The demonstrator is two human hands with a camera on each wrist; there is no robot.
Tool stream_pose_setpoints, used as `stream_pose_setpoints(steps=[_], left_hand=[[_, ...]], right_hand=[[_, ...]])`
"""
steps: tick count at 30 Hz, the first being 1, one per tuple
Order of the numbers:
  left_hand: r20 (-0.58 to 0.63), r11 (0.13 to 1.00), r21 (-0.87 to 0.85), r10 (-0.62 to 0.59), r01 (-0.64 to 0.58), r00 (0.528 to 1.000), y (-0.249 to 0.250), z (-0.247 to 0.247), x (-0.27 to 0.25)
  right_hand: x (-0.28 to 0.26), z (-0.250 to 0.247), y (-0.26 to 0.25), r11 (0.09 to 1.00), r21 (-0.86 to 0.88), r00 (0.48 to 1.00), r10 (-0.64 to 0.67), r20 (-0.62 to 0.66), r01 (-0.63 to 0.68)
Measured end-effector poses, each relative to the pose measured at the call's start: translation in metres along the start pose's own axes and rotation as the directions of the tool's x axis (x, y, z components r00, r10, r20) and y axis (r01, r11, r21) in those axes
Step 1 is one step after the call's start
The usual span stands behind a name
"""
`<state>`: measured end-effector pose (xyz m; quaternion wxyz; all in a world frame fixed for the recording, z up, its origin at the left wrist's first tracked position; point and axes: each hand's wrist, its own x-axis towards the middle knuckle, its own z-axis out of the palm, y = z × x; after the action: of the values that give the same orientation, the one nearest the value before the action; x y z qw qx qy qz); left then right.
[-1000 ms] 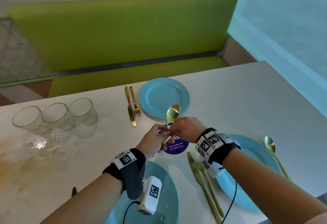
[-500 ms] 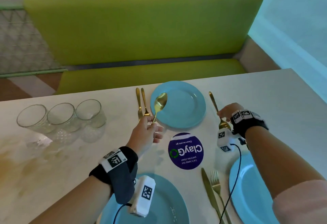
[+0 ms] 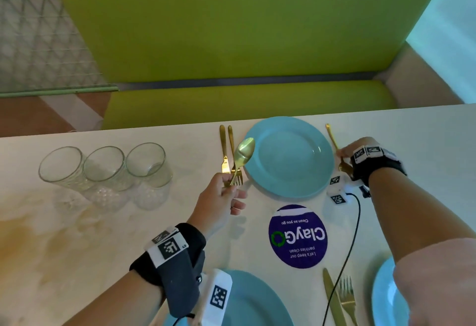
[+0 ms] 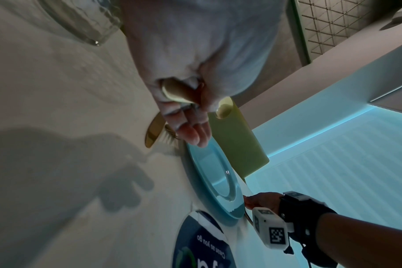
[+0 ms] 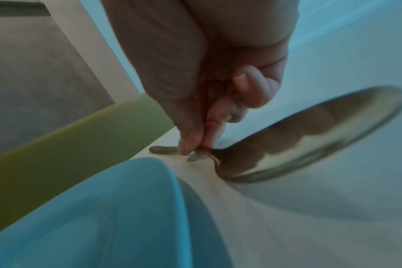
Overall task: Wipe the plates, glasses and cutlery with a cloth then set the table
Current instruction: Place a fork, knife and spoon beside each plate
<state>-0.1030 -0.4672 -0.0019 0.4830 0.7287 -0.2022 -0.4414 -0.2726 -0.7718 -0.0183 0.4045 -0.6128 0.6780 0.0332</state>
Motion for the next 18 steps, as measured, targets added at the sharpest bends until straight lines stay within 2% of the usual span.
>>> stream_pose_setpoints(steps=[6,9,13,16,18], left_hand=[[-0.004,1.000,-0.016,-0.023,0.022,1.000,-0.004,-0.004,-0.002],[-0.009,1.000,-0.014,-0.025,0.025,1.000,-0.003,-0.005,-0.006],[-0.011,0.999,-0.041,-0.029,0.028,1.000,0.001,-0.003,-0.015],[-0.005,0.991,-0.125,-0.046,0.045,0.999,0.009,0.001,-0.024],[0.012,0.976,-0.205,-0.069,0.071,0.998,0.017,0.005,-0.034]], right_hand=[[0.005,0.002,-0.003,0.998,-0.056,1.000,-0.002,-0.026,0.000],[0.003,0.006,-0.001,0.993,-0.122,0.996,-0.016,-0.088,0.005],[-0.016,0.007,-0.009,0.931,-0.366,0.973,-0.085,-0.213,0.001],[-0.032,0.002,-0.011,0.881,-0.471,0.968,-0.154,-0.199,0.044],[-0.070,0.000,-0.015,0.866,-0.483,0.964,-0.225,-0.144,0.130]])
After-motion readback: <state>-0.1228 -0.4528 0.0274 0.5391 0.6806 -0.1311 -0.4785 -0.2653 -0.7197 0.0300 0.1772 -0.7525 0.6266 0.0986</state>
